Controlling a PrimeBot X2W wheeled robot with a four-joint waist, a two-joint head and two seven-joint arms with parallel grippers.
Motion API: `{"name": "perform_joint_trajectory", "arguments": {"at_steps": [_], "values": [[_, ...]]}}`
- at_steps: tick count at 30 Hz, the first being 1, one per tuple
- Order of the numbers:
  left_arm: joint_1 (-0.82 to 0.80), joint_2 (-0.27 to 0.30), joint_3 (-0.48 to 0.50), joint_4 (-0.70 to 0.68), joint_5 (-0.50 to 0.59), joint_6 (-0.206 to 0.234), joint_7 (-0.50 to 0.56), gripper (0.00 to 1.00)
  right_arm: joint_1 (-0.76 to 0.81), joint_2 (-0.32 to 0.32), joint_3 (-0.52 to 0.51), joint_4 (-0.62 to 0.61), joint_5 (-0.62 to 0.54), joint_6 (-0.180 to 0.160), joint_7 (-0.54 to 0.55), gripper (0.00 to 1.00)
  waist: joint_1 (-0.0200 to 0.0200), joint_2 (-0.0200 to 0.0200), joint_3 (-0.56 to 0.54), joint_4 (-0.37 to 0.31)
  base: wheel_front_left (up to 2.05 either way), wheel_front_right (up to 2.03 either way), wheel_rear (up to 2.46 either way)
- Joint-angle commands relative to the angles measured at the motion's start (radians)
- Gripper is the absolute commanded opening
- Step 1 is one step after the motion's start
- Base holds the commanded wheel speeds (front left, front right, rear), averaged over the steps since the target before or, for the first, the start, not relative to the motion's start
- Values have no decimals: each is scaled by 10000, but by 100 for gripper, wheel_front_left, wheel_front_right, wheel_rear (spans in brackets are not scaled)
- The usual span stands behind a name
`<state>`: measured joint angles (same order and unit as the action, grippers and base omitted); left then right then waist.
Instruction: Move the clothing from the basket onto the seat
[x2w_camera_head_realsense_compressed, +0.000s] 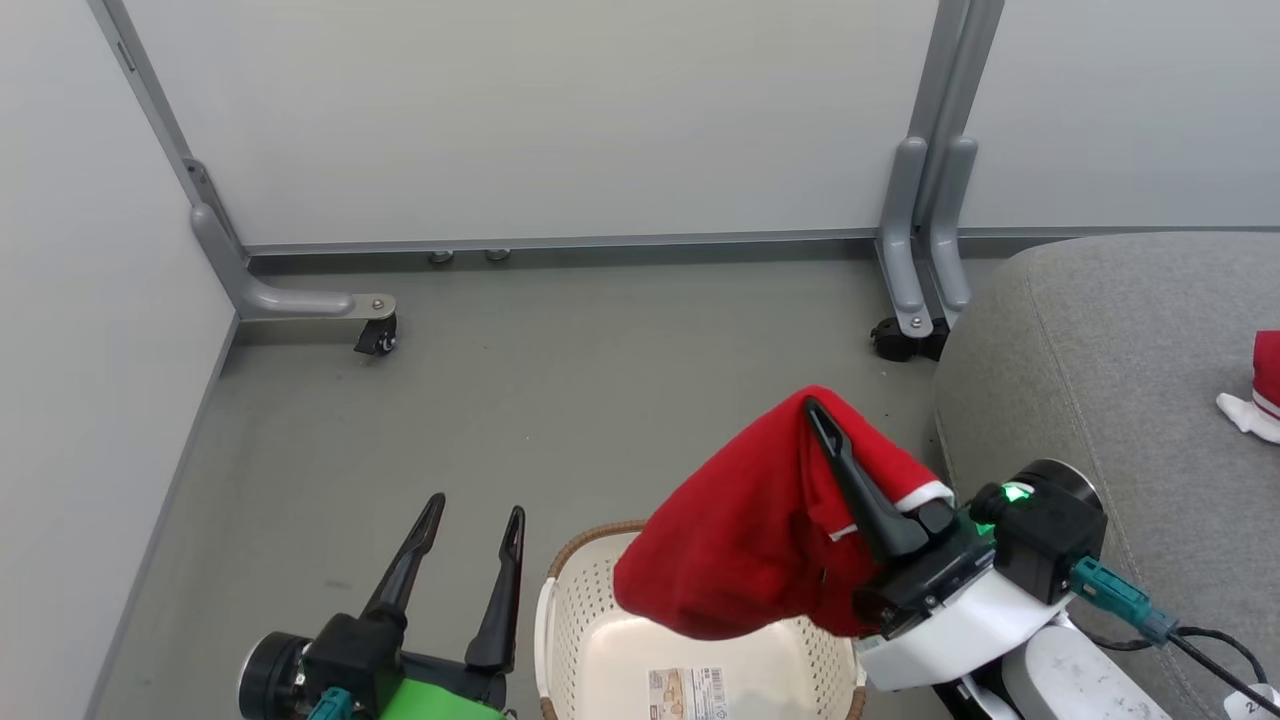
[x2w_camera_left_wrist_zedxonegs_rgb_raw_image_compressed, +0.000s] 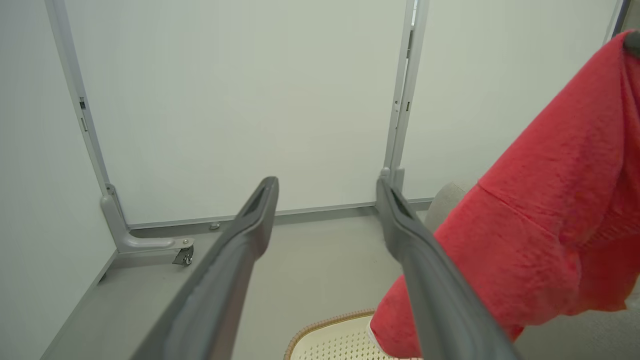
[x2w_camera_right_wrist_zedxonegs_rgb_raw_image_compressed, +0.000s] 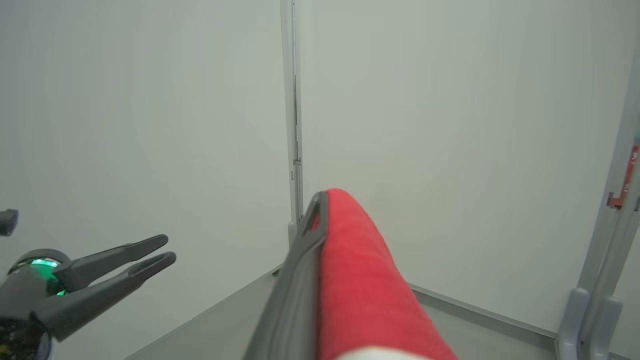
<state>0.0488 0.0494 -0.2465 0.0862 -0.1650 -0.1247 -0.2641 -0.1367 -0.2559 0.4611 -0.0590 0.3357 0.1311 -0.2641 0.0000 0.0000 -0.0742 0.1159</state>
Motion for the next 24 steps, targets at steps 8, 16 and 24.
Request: {"name": "perform_joint_trajectory", "arguments": {"at_steps": [8, 16, 24], "values": [[540, 21, 383, 419, -79, -60, 0, 100, 512, 89, -995, -11, -309, -9, 1, 0, 0, 0, 4, -65, 0, 0, 0], [716, 22, 549, 513, -392, -55, 0, 100, 720, 112, -1565, -107, -401, -9, 1, 0, 0, 0, 63, -178, 0, 0, 0], [648, 21, 436, 504, -457, -63, 0, 100, 801, 3, -1802, -111, -432, -9, 1, 0, 0, 0, 111, -469, 0, 0, 0]]}}
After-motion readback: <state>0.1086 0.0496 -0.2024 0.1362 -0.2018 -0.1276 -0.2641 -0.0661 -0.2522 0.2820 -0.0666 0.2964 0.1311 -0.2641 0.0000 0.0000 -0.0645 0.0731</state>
